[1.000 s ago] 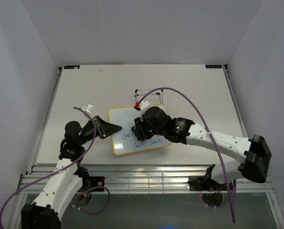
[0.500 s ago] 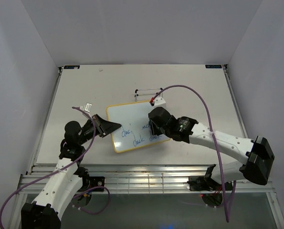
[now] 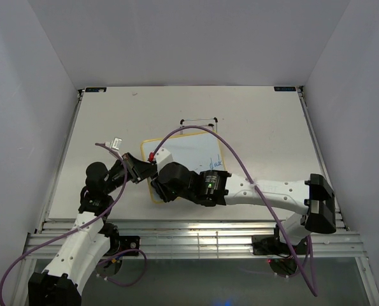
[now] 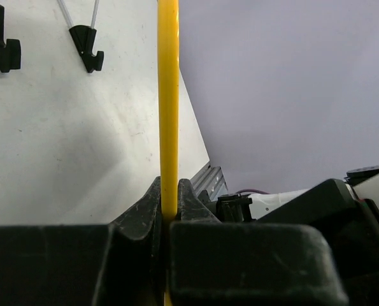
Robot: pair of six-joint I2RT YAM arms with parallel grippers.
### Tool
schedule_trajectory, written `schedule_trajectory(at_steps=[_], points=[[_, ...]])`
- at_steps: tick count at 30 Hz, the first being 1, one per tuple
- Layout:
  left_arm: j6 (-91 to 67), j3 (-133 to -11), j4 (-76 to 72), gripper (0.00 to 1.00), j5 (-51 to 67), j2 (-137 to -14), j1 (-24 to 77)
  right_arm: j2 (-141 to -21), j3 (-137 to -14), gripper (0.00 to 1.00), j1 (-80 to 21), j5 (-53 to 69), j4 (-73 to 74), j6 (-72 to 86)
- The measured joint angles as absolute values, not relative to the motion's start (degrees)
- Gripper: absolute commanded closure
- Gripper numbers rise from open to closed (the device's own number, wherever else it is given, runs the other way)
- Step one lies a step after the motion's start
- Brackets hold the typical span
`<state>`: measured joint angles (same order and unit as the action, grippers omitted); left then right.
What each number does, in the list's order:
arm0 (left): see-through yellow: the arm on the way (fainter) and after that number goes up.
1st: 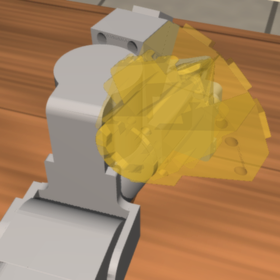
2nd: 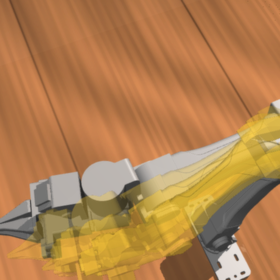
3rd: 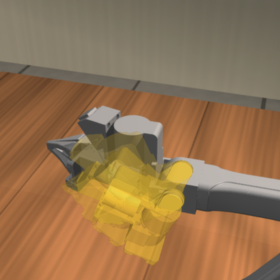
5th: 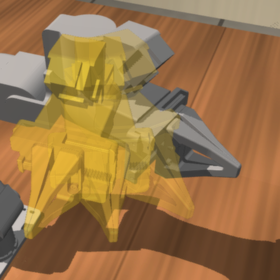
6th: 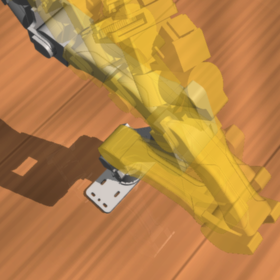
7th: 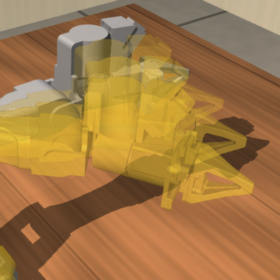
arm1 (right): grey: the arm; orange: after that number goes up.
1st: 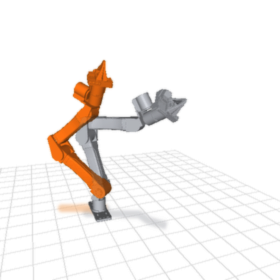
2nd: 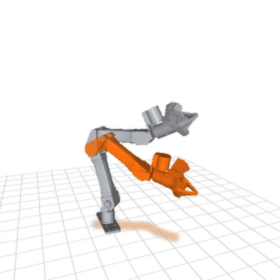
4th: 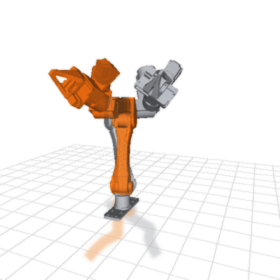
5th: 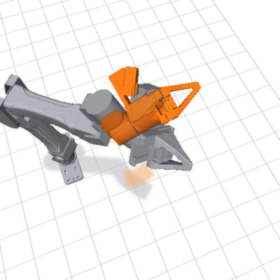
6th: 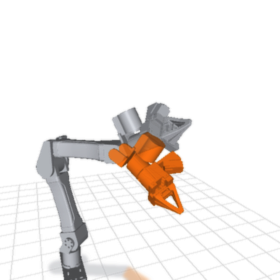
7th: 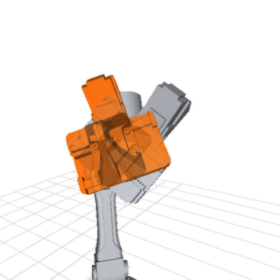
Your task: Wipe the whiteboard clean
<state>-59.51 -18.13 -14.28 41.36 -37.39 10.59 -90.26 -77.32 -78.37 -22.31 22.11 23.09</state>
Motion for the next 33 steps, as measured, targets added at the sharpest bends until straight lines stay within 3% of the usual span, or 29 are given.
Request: schedule_trajectory(at_steps=[4,12,17,26,33], points=[[-59.05,-18.13,-14.13,1.0,40.6,-37.39,10.59,-84.95,-68.53,0.92,-73.52,-18.46,16.27,24.21],[-58.92,-18.13,-13.19,1.0,39.05,-36.91,10.57,-75.53,-51.22,0.92,-49.52,-21.04,20.43,23.97],[-58.78,-18.13,-13.17,1.0,39.27,-36.58,10.57,-75.81,-52.36,0.92,-51.35,-20.49,23.9,22.44],[-60.16,-18.13,-14.52,1.0,40.18,-36.56,10.55,-81.32,-66.96,0.92,-66.11,-14.83,21.12,19.9],[-60.66,-18.13,-14.48,1.0,39.72,-36.53,10.57,-78.52,-62.37,0.92,-55.64,-10.98,19.31,20.75]])
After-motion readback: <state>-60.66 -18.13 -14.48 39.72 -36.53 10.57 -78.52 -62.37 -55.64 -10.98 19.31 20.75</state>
